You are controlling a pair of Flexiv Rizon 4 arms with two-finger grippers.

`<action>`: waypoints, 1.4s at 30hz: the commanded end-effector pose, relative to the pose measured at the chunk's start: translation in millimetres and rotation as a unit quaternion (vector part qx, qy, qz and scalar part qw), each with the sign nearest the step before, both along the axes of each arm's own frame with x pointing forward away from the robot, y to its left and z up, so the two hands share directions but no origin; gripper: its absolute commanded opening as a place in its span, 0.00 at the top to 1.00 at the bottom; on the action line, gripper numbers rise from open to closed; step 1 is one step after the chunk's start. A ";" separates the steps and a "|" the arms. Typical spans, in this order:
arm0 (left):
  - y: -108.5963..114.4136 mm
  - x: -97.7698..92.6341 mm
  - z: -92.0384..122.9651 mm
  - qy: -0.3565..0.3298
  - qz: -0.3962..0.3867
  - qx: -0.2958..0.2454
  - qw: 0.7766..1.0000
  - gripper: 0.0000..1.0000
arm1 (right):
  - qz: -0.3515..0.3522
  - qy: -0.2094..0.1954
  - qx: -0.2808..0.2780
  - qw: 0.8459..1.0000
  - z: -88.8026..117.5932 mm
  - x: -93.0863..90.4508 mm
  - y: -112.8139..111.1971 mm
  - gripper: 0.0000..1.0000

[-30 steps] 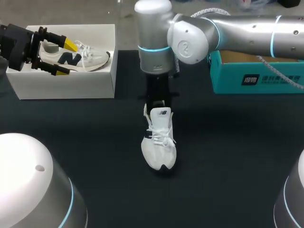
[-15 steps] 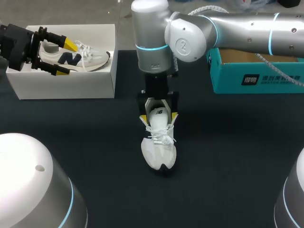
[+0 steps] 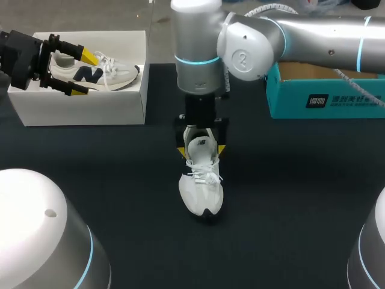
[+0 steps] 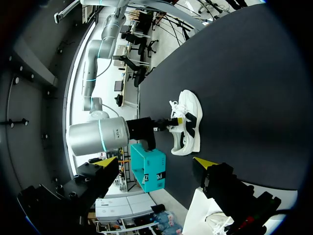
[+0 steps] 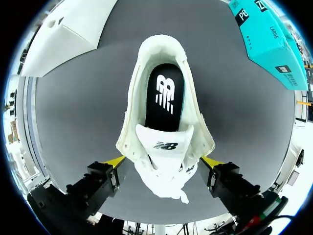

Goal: Take the shoe out of the shoebox, open the shoe tongue, remove and reinsert the insole, then place the shoe into the shoebox

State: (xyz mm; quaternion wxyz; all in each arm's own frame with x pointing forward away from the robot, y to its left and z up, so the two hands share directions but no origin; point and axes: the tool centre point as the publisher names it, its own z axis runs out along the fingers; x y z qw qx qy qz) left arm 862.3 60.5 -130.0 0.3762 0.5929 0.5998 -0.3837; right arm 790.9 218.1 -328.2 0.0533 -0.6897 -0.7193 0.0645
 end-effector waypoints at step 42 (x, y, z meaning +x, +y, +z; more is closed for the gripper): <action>-0.2 -0.2 0.5 0.000 0.000 0.002 1.000 0.00 | -0.002 -0.116 0.020 0.993 -21.9 2.8 -0.9 1.00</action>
